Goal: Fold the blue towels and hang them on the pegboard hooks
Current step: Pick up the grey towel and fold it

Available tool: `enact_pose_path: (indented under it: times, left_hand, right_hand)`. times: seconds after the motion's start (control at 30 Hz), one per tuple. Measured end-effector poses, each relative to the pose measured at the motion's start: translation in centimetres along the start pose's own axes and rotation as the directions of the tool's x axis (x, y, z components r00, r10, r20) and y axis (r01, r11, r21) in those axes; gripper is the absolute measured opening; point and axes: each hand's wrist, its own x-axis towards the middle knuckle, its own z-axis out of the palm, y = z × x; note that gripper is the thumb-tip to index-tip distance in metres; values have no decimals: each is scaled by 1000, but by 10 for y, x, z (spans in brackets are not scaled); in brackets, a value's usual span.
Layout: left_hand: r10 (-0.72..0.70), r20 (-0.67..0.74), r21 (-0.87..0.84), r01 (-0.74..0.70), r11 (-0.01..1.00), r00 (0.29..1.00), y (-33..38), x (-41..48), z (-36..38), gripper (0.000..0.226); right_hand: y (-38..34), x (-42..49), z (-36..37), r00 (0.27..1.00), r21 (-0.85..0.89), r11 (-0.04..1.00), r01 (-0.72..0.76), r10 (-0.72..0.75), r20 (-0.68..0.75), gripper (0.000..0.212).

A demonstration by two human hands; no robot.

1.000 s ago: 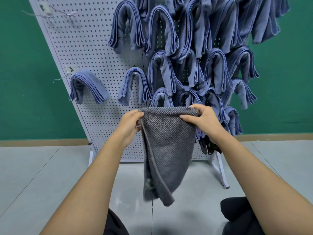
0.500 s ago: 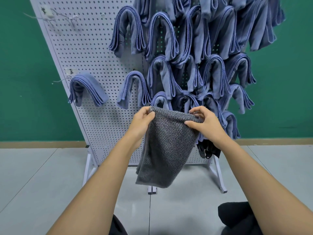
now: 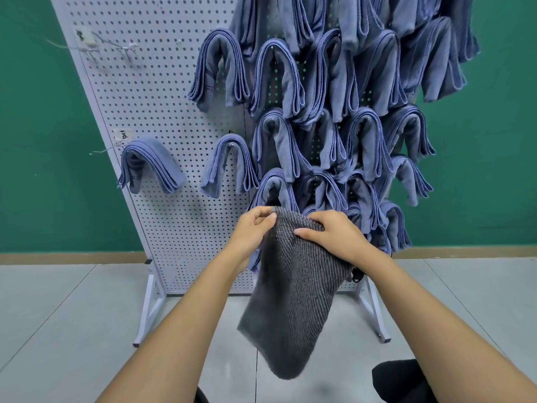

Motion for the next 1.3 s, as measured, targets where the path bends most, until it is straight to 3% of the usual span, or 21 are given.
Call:
enact_pose_path:
  times: [0.17, 0.37, 0.43, 0.53, 0.67, 0.77, 0.9, 1.0, 1.13, 1.3]
  left_hand:
    - [-171, -44, -21, 170, 985, 984, -15, -11, -4, 13]
    - [-406, -27, -97, 402, 911, 913, -40, -25, -15, 5]
    - [-465, -30, -124, 458, 880, 885, -49, -28, -20, 14]
    - [-559, 16, -138, 555, 820, 829, -56, -32, -32, 42]
    - [-662, 238, -333, 700, 632, 711, -58, -36, -49, 59]
    - [-583, 309, -553, 640, 533, 752, -53, -33, -55, 46]
    - [-540, 276, -528, 594, 606, 796, -43, -28, -69, 33]
    - [-521, 202, -512, 543, 665, 829, -37, -23, -88, 28]
    - [-495, 134, -527, 484, 698, 859, -31, -18, -114, 19]
    - [-494, 93, -508, 468, 723, 865, -32, -19, -141, 22]
  right_hand:
    - [-2, 3, -10, 997, 36, 998, -59, 60, -40, 43]
    - [-32, 11, -46, 993, 279, 959, -57, 83, -83, 54]
    - [-46, 14, -64, 992, 372, 928, -38, 79, -97, 54]
    - [-66, 15, -96, 985, 540, 842, 5, 88, -147, 35]
    - [-59, 8, -116, 964, 761, 648, 44, 171, -202, 26]
    - [-33, 2, -105, 945, 844, 535, -29, 289, -151, 18]
    - [8, -2, -76, 894, 902, 400, -164, 447, -36, 28]
    - [31, -4, -55, 840, 882, 314, -352, 521, 150, 35]
    - [51, -9, -32, 792, 820, 236, -521, 493, 360, 41]
    - [61, -15, -8, 803, 791, 212, -574, 332, 495, 46]
